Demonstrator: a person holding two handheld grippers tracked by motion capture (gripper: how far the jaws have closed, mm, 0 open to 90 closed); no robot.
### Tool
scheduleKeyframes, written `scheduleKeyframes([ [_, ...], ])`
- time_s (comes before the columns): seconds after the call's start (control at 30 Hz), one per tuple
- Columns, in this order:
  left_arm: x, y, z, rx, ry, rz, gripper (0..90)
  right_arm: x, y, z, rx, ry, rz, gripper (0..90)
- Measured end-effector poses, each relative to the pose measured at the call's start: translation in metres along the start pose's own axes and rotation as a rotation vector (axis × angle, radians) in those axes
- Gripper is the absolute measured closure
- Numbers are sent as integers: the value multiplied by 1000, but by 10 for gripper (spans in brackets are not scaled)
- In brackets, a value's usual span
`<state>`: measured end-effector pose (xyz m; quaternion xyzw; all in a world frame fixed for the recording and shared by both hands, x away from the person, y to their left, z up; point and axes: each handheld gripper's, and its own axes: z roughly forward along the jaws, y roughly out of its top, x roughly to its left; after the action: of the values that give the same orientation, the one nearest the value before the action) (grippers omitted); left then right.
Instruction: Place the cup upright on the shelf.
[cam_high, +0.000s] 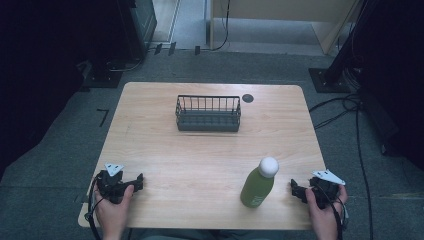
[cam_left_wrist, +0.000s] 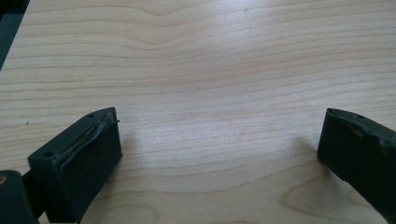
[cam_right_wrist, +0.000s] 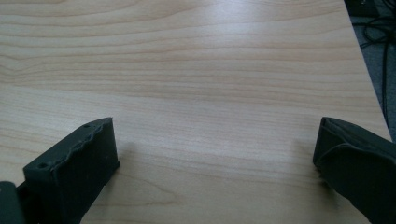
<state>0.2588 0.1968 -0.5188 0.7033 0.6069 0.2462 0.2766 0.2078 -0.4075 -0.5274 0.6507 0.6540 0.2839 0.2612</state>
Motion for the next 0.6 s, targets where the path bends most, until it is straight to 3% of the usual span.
scheduleKeyframes([
  [0.13, -1, 0, 0, 1, 4, -4, 0, 3, -1, -2, 1, 27, -26, 29],
  [0.23, -1, 1, 0, 2, 4, -2, 0, 7, -1, -10, -33, 40, -38, 77],
  [0.47, -1, 1, 0, 2, 4, -2, 0, 14, 1, -27, -63, 186, -80, 60],
  [0.6, -1, 1, 1, 1, 4, -2, 0, 22, 1, -32, -73, 232, -117, 53],
])
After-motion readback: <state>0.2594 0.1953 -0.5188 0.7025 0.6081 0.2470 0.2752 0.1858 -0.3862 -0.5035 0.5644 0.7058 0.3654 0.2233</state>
